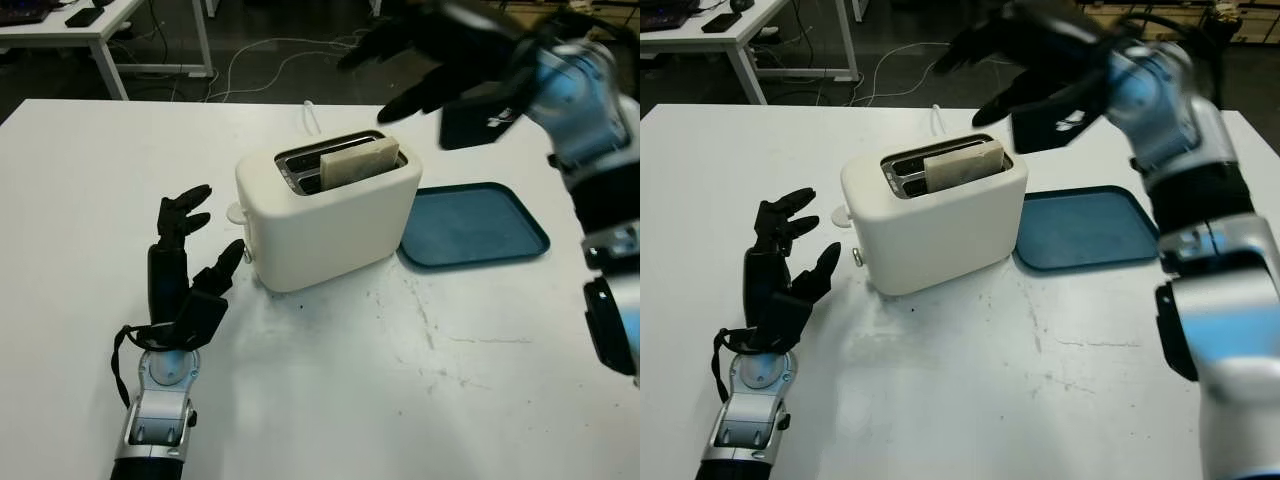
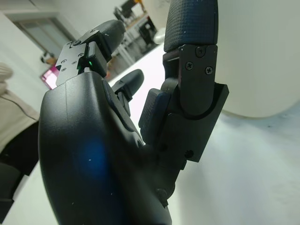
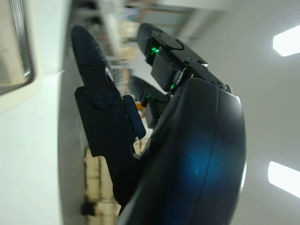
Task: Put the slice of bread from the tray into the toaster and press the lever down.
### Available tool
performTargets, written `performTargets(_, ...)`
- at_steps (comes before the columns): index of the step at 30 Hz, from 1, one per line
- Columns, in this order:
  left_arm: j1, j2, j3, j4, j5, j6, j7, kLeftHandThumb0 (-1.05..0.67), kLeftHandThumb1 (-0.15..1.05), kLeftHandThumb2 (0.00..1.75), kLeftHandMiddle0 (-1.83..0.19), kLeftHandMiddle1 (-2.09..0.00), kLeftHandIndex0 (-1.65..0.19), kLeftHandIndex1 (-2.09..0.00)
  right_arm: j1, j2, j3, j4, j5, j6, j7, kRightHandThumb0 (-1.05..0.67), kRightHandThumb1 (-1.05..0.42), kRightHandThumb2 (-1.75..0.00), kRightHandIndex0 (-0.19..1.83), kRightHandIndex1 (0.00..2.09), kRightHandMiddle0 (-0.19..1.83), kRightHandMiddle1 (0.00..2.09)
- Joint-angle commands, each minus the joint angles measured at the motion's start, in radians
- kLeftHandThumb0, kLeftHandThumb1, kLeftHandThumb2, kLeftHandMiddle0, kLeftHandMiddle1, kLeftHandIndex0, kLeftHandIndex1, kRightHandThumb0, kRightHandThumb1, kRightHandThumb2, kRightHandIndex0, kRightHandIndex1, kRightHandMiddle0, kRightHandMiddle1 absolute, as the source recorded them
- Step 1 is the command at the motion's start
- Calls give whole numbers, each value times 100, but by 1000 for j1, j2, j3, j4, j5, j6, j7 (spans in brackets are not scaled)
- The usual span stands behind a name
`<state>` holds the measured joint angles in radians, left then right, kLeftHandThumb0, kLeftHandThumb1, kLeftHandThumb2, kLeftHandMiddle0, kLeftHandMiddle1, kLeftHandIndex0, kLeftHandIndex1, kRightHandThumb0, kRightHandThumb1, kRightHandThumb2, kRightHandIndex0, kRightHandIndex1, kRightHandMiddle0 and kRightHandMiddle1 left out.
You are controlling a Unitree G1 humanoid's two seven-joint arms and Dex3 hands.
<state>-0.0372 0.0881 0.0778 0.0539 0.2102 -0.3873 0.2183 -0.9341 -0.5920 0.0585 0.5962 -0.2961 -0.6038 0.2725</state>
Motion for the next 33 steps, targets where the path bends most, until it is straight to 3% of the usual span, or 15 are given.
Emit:
performTargets(1,-35,37,24,46,34,-90,41,-101,92,19,-18,-115,-12,-92,121,-12,-42,-30,35,-25,-37,-39,-83,0,69,40,82,2)
performTargets(2,-50,58,32,71,75,-126,74,-96,92,16,-33,-113,-22,-88,167,-15,-57,-49,35,-32,-57,-35,-82,0,74,36,84,2)
performTargets(4,-87,120,40,124,189,-192,156,-92,92,17,-43,-114,-29,-86,275,-13,-84,-93,40,-35,-89,-33,-82,0,81,25,86,1)
performTargets(8,-145,238,39,190,352,-274,272,-78,92,22,-36,-145,-36,-91,450,20,-127,-162,109,-10,-96,-26,-83,-1,85,16,83,0)
performTargets(14,-189,361,45,165,402,-272,267,-77,92,27,-34,-171,-45,-105,614,55,-197,-194,167,92,-144,-24,-88,-1,88,11,82,1)
performTargets(22,-260,512,17,234,464,-358,282,-68,92,29,-37,-175,-47,-117,710,95,-223,-205,185,154,-178,-36,-91,-1,94,6,84,1)
performTargets(27,-297,534,-13,283,530,-382,353,-64,92,30,-36,-175,-44,-121,734,117,-219,-246,178,202,-176,-37,-91,0,96,4,84,1)
performTargets(33,-297,563,-61,289,658,-338,433,-66,92,42,-31,-175,-27,-120,741,131,-212,-268,176,214,-166,-40,-91,0,99,4,84,0)
